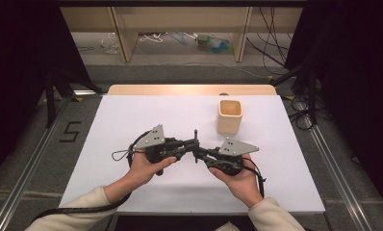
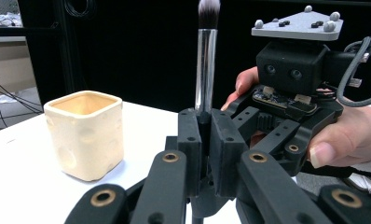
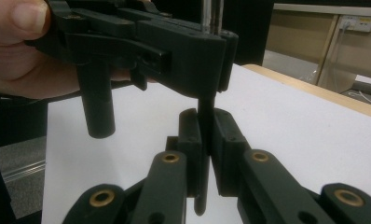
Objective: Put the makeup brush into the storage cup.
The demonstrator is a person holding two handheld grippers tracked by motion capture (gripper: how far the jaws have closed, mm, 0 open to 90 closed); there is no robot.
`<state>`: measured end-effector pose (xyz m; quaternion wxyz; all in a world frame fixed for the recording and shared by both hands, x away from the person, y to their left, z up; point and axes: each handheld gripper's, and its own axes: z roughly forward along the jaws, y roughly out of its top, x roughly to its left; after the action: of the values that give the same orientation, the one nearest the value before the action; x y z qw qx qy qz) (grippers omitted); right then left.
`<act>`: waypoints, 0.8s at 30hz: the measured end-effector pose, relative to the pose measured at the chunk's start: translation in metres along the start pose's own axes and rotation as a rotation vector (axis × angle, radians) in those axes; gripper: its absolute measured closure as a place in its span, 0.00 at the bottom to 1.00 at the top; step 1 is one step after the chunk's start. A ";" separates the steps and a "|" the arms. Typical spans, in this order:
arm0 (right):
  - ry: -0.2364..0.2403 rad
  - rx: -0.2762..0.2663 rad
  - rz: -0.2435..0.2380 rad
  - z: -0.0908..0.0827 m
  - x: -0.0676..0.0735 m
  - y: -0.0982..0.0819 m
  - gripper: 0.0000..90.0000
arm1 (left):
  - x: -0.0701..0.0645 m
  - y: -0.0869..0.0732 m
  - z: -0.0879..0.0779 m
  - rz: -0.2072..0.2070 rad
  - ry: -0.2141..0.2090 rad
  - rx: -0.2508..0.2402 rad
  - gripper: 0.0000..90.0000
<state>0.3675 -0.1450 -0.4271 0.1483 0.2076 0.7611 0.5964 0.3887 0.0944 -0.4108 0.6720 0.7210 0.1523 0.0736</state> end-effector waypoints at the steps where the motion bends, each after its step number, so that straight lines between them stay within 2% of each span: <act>1: 0.000 -0.001 0.000 0.000 0.000 0.000 0.93 | 0.000 0.000 0.000 0.001 0.000 0.000 0.93; 5: 0.001 -0.016 -0.006 0.001 0.000 0.000 0.93 | 0.001 0.000 0.000 -0.002 0.002 -0.001 0.93; 7: -0.003 -0.004 -0.002 0.000 0.000 0.000 0.94 | 0.001 0.000 0.000 -0.018 0.009 -0.001 0.89; 9: -0.021 -0.006 0.005 0.000 -0.001 0.000 0.94 | 0.001 0.000 0.000 -0.026 0.020 -0.005 0.80; 10: -0.014 -0.007 0.001 -0.001 -0.002 0.000 0.93 | 0.001 0.000 0.000 -0.027 0.021 -0.006 0.73; 12: -0.027 -0.005 0.007 -0.003 -0.004 0.000 0.93 | -0.001 0.001 -0.004 -0.007 0.037 -0.001 0.60; 13: -0.028 -0.002 0.008 -0.004 -0.005 0.001 0.93 | -0.002 0.002 -0.007 0.011 0.046 0.007 0.56; 14: -0.027 -0.015 0.011 -0.004 -0.006 0.000 0.93 | -0.003 0.002 -0.008 0.015 0.052 0.008 0.49; 16: -0.035 0.000 0.010 -0.006 -0.007 0.001 0.94 | -0.004 0.004 -0.013 0.029 0.057 0.012 0.43; 19: -0.037 -0.020 0.008 -0.006 -0.008 0.001 0.93 | -0.007 0.003 -0.020 0.041 0.065 0.008 0.35; 22: -0.054 -0.023 0.007 -0.007 -0.008 0.002 0.94 | -0.010 0.002 -0.026 0.041 0.086 0.016 0.26; 24: -0.044 -0.003 0.013 -0.008 -0.008 0.002 0.94 | -0.012 0.000 -0.030 0.038 0.099 0.020 0.21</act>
<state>0.3707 -0.1552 -0.4230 0.1616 0.2253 0.7554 0.5937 0.3681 0.1195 -0.4070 0.6550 0.7258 0.1725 0.1204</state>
